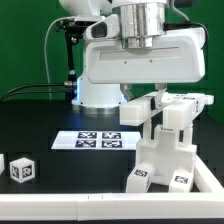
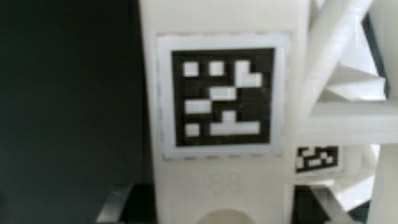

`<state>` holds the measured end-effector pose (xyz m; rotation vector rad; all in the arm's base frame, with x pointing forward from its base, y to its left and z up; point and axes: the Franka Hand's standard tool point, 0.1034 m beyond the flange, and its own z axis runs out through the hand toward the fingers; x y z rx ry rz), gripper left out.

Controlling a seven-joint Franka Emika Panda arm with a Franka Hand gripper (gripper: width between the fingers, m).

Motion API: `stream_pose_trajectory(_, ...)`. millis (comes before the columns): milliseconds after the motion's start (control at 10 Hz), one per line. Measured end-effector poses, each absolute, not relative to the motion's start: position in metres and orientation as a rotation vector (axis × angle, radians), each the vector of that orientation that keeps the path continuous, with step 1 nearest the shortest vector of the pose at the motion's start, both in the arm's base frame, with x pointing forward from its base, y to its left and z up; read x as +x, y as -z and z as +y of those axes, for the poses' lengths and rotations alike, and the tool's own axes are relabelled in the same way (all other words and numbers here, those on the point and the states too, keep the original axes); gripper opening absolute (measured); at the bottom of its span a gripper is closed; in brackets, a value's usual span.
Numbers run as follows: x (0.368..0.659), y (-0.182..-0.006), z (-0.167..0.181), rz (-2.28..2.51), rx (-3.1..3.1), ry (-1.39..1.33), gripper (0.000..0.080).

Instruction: Assemble chair

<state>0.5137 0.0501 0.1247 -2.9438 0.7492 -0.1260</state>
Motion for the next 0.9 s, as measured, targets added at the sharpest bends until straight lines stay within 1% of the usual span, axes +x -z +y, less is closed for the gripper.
stream_pose_trajectory(400, 0.5237, -0.1218, 0.0546, 0.680, -2.962, 0.138, 0.0284)
stream_pose_trajectory(900, 0.5239, -0.1214, 0.0541, 0.653, -2.967, 0.130, 0.0284)
